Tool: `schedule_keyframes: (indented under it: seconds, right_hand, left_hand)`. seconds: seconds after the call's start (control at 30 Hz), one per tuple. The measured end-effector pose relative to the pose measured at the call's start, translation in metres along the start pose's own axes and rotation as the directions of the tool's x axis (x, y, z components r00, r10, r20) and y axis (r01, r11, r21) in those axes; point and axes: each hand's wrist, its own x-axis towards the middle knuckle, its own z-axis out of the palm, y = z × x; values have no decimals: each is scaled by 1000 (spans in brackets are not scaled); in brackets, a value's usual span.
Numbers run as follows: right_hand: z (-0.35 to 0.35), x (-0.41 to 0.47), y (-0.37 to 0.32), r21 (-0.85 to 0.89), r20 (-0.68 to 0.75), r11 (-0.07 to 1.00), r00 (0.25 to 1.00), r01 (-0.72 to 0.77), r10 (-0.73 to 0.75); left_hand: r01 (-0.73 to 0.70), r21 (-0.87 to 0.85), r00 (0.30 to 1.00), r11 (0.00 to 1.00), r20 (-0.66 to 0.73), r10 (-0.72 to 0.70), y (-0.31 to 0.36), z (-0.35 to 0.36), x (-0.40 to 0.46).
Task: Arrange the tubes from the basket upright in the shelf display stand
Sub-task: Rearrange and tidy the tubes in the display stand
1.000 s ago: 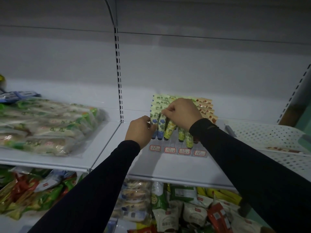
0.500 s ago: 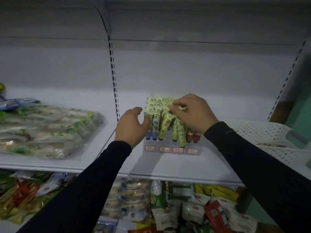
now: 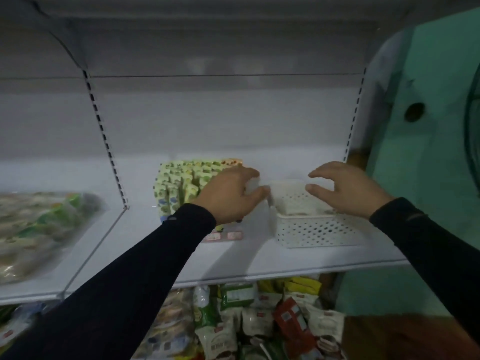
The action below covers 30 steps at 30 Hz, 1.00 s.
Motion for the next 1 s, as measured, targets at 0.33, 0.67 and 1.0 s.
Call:
schedule_keyframes:
  seconds: [0.33, 0.67, 1.0]
  right_hand:
    - [8, 39, 81, -152, 406, 978, 894, -142, 192]
    - [32, 57, 97, -338, 705, 941, 665, 7, 248]
    - [43, 60, 95, -247, 656, 968, 728, -46, 202]
  left_hand:
    - [-205, 121, 853, 971, 510, 116, 50, 79, 131]
    - [-315, 204, 506, 927, 863, -18, 60, 141, 168]
    - [-134, 57, 643, 989, 764, 43, 51, 146, 166]
